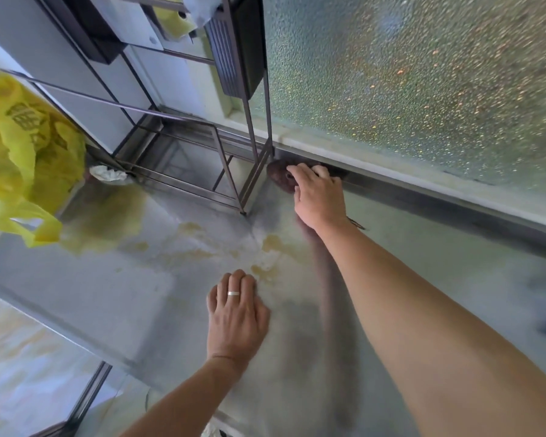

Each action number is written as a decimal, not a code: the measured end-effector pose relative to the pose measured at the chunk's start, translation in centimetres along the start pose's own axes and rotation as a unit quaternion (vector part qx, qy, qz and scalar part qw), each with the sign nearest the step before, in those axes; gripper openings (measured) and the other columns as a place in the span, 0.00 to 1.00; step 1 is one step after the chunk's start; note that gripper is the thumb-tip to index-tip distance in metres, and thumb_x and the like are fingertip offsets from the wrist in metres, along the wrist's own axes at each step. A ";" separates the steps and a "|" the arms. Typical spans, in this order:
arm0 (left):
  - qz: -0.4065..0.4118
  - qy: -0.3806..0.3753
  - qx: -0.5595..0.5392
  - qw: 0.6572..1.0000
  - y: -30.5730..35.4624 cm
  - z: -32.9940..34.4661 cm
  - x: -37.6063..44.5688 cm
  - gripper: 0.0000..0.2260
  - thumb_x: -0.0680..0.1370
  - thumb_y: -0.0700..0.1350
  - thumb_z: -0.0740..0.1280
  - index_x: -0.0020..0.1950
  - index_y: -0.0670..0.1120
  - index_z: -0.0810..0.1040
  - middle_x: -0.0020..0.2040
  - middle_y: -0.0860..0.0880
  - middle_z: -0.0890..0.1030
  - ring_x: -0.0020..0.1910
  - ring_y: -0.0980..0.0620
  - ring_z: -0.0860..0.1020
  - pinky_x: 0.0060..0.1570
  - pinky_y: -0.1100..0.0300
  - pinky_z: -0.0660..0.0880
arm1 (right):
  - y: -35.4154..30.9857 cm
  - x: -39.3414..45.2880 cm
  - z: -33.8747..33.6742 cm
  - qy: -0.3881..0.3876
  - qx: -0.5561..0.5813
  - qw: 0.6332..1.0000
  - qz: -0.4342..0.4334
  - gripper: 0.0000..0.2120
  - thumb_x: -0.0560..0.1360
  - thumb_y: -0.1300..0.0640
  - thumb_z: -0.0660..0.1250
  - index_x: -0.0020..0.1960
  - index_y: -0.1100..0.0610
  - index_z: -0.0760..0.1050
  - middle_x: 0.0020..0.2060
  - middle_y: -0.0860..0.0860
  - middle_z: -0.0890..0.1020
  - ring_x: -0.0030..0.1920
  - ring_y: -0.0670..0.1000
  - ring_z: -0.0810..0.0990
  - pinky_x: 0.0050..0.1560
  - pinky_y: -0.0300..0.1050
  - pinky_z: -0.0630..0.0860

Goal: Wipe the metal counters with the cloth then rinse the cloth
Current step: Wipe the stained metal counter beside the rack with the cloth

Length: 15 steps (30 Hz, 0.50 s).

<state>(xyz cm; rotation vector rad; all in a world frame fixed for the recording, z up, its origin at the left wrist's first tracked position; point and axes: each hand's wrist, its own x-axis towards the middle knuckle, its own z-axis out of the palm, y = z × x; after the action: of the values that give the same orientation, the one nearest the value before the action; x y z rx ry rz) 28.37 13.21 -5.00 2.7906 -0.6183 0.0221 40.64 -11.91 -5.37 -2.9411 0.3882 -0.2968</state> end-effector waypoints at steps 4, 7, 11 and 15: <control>0.006 0.020 0.009 1.000 0.3 -0.2 0.0 0.12 0.76 0.48 0.57 0.53 0.45 0.75 0.54 0.46 0.74 0.55 0.43 0.73 0.58 0.49 0.66 | 2.9 -2.5 -1.1 -0.001 0.004 1.000 0.025 0.22 0.77 0.58 0.63 0.71 0.50 0.72 0.64 0.46 0.78 0.63 0.57 0.74 0.52 0.56 0.72; 0.026 0.047 -0.021 0.998 2.5 -0.4 0.0 0.11 0.75 0.49 0.58 0.52 0.44 0.74 0.53 0.45 0.75 0.53 0.43 0.71 0.58 0.49 0.65 | 5.5 -4.3 -2.0 0.003 0.005 0.999 0.041 0.21 0.77 0.58 0.64 0.70 0.49 0.72 0.64 0.45 0.78 0.64 0.57 0.74 0.52 0.55 0.72; 0.117 0.027 -0.072 0.990 9.1 0.4 -0.8 0.09 0.73 0.46 0.62 0.51 0.45 0.74 0.53 0.47 0.75 0.51 0.45 0.71 0.54 0.51 0.66 | 8.9 -7.1 -3.5 0.006 0.002 0.997 0.071 0.21 0.77 0.58 0.65 0.70 0.48 0.72 0.64 0.45 0.79 0.64 0.57 0.74 0.54 0.56 0.73; 0.185 -0.019 -0.112 0.976 15.8 2.2 -2.5 0.08 0.72 0.44 0.62 0.50 0.46 0.74 0.52 0.49 0.76 0.52 0.46 0.74 0.54 0.50 0.69 | 12.9 -10.4 -5.0 0.029 -0.007 0.994 0.107 0.20 0.76 0.58 0.67 0.67 0.49 0.74 0.62 0.45 0.80 0.62 0.57 0.76 0.50 0.55 0.73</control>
<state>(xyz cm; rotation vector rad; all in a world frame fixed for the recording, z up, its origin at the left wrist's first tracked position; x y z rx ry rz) 19.41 -0.12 -3.06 2.4303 -1.0704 -0.0254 26.61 -22.01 -4.75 -2.8757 0.7109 -0.3509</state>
